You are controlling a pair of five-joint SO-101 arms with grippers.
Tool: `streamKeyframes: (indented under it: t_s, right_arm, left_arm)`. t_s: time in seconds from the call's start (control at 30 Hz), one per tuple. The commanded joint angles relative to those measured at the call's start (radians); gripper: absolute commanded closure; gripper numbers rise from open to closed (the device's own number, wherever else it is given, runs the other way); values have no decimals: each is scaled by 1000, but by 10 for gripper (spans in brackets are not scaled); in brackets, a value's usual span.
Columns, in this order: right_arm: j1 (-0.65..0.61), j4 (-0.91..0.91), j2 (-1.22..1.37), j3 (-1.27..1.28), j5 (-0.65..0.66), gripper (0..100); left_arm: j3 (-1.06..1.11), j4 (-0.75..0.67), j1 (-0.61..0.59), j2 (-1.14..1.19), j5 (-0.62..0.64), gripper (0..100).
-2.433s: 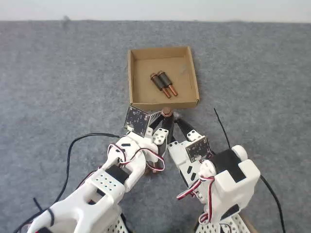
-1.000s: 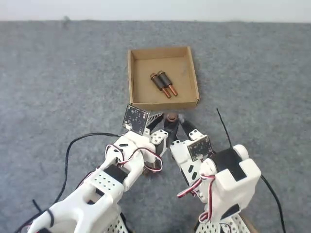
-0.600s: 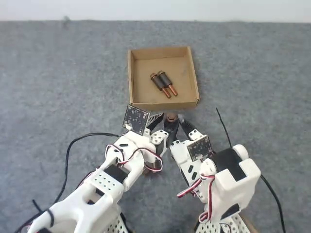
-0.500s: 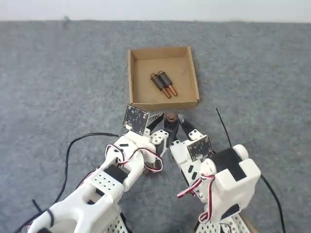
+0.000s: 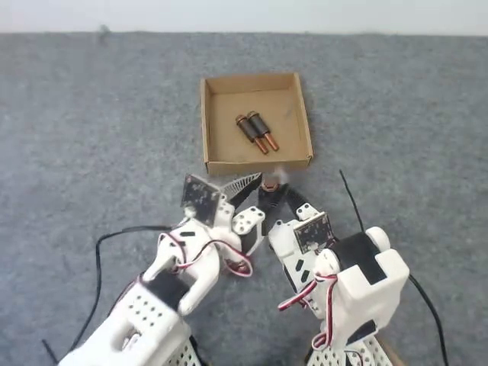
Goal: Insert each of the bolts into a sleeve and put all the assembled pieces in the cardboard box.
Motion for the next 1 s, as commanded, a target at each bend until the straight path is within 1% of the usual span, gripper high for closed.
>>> streamKeyframes:
  t_s: [0.0,0.07,0.1,0.17,0.23,0.3,0.4,0.5,0.6,0.7,0.8,0.87,0.97]
  right_arm:
    - [12,-24,-5,12,9,992]
    - [12,-24,-5,12,9,992]
    - [12,-24,-5,12,9,992]
    - [12,-24,-5,12,9,992]
    - [12,-24,-5,12,9,992]
    - [12,-24,-5,14,9,992]
    - [12,-24,-5,14,9,992]
    - [13,-24,-5,14,11,992]
    - [15,-27,-5,15,15,992]
    - [15,-30,-5,17,15,992]
    - [22,-30,-8,17,17,992]
    - [48,-33,-16,15,17,992]
    - [73,-70,-24,14,18,992]
  left_arm:
    - [-48,198,-41,-229,3,900]
    - [-48,256,-91,-336,3,979]
    - [-47,275,-117,-387,3,998]
    - [-44,316,-172,-480,0,981]
    - [-45,359,-227,-557,0,989]
    - [-53,384,-281,-559,2,989]
    - [-56,384,-373,-540,2,989]
    - [-54,394,-440,-549,2,989]
    - [-53,483,-486,-549,3,989]
    - [-53,617,-548,-549,-3,989]
    - [-50,720,-632,-549,-46,989]
    - [-28,767,-683,-549,-58,989]
    - [39,792,-727,-549,-61,989]
